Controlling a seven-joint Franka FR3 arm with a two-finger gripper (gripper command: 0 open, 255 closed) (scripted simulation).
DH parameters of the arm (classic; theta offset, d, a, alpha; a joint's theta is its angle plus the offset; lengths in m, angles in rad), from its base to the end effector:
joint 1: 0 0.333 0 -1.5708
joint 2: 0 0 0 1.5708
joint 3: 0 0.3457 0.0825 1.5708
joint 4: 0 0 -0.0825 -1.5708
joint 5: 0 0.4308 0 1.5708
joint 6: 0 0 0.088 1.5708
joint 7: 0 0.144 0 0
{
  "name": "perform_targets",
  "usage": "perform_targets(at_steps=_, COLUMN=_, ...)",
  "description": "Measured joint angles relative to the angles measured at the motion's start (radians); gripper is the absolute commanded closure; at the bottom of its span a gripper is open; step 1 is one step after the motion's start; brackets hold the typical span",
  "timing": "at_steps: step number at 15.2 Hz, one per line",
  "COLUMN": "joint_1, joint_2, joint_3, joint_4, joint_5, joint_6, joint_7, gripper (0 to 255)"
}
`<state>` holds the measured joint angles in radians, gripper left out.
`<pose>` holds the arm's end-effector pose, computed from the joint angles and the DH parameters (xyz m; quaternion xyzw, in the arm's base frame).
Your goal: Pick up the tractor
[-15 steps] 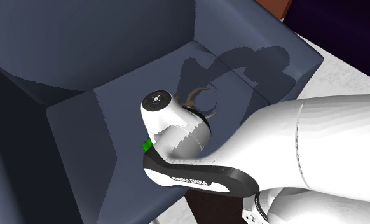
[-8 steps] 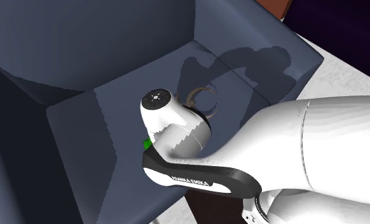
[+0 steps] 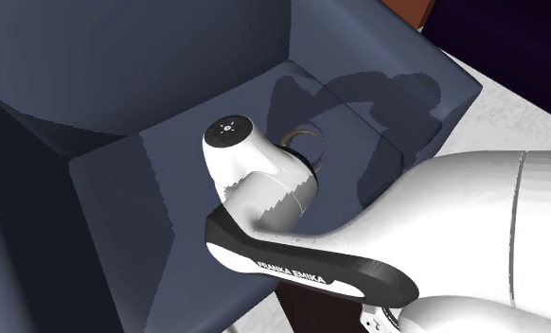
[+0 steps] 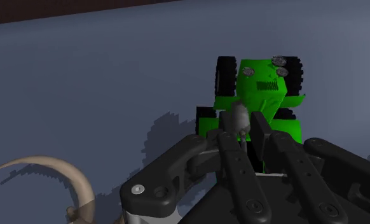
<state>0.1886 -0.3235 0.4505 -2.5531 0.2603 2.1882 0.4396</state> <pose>0.3513 0.2702 0.3270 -0.9989 -0.0081 0.0431 0.0143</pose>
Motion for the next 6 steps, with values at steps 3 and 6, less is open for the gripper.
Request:
perform_targets(at_steps=3, joint_1=0.001, joint_2=-0.028, joint_3=-0.009, joint_4=0.022, joint_5=0.001, joint_6=-0.05, joint_7=-0.002, gripper=255)
perform_targets(at_steps=6, joint_1=0.001, joint_2=-0.047, joint_3=-0.017, joint_4=0.044, joint_5=0.0, joint_6=-0.09, joint_7=-0.003, gripper=255)
